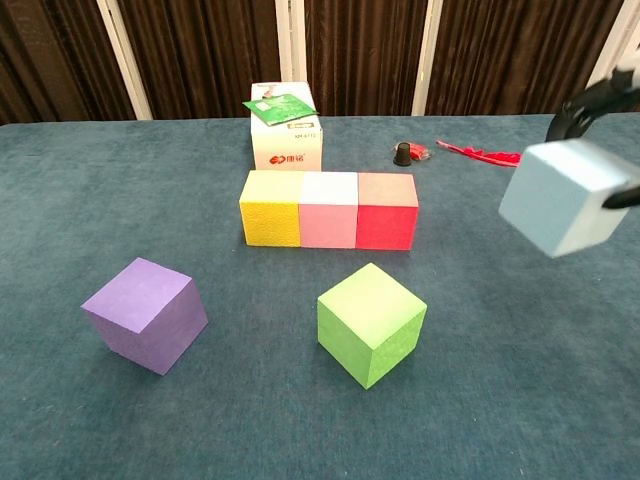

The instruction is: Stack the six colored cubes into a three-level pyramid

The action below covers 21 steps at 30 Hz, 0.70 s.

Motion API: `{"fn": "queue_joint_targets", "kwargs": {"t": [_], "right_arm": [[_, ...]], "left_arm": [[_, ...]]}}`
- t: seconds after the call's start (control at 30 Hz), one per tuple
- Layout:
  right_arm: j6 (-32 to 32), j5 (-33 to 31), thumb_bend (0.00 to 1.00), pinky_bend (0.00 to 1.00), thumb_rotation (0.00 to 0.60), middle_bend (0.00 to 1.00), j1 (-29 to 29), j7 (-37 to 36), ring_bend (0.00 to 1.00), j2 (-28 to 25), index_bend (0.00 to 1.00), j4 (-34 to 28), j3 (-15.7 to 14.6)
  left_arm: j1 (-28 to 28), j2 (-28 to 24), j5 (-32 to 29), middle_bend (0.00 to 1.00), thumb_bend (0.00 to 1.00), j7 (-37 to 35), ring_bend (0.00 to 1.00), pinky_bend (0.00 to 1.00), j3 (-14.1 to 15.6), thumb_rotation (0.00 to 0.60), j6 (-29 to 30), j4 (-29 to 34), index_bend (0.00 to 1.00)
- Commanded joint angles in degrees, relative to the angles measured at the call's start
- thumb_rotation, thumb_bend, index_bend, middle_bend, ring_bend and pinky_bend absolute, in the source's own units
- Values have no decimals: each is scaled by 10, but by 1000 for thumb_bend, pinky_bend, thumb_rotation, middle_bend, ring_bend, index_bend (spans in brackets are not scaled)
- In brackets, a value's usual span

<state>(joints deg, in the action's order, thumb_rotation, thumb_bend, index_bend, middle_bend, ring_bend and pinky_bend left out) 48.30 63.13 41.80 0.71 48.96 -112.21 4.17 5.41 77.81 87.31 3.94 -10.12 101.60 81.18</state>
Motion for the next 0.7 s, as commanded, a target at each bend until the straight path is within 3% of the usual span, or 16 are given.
{"fn": "queue_joint_targets", "kwargs": {"t": [0.03,0.2,0.27,0.47,0.7], "right_arm": [[19,-190,337,0,600,387,73,148,208,-29,463,-76,35],[116,-398,336,0,600,387,172,286,208,55,446,-74,53],[147,-448,336,0,600,387,205,325,208,94,442,-58,62],[245,-574,336,0,600,387,282,397,208,230,441,29,108],[293,-667,336,0,600,387,338,453,208,318,441,121,166]], "left_arm": [[-2,-6,4,76,408,-7,0,0,2,600,3,4,222],[-4,-11,15,77,408,-33,0,0,3,600,10,6,225],[-4,-12,17,77,408,-43,0,0,2,600,13,6,226],[-5,-8,11,76,408,-47,0,0,-5,600,16,-1,222],[-3,-9,-10,76,408,-43,0,0,-14,600,3,-4,222]]}}
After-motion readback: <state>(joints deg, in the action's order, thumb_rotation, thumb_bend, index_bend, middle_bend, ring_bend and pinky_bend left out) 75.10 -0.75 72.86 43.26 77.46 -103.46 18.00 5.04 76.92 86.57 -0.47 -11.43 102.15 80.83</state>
